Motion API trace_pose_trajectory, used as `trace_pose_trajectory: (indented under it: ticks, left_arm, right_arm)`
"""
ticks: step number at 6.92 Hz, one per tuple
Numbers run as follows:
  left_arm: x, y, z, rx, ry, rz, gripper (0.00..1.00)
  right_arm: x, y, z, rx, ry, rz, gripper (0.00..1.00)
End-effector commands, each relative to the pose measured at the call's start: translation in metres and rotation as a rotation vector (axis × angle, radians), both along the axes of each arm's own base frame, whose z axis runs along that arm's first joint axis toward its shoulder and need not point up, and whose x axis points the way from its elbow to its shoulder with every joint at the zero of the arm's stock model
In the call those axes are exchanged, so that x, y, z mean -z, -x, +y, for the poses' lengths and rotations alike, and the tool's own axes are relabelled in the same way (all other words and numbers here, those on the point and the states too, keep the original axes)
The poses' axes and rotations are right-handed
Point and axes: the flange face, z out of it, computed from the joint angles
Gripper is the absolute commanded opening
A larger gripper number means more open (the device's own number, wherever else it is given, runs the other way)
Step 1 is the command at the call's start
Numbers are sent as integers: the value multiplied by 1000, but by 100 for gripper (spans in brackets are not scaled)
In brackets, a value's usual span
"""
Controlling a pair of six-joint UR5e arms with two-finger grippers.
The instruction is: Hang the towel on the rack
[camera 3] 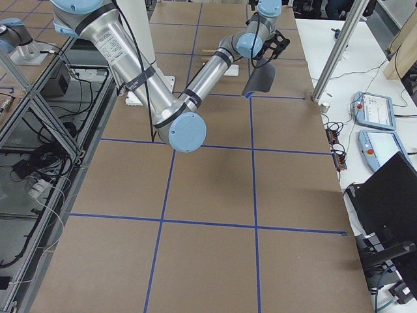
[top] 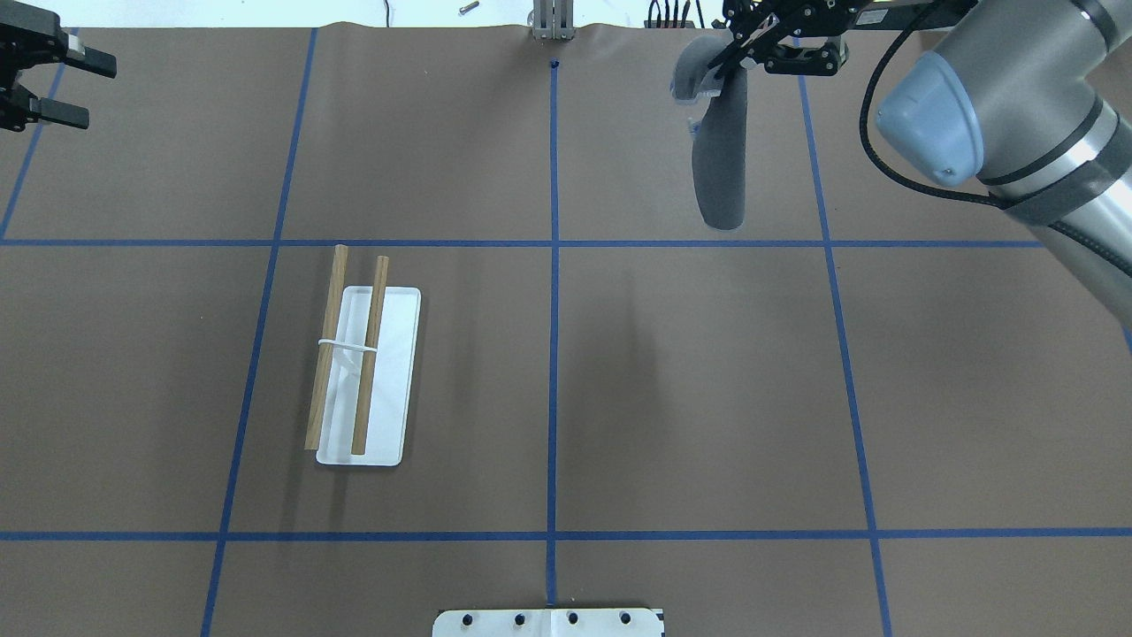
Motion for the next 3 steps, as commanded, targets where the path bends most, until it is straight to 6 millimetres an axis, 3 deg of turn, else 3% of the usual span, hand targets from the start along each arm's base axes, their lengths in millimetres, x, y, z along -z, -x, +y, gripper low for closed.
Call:
trace_pose_trajectory:
  ticks: [1,3]
  left_arm:
    - [37,-3,19,-3,184,112,98]
    - [45,-9,24,17,374,196,98]
  right_arm:
    - [25,16,14,8,-16,-42,0]
    - [30,22,21,5,-15,-67,0]
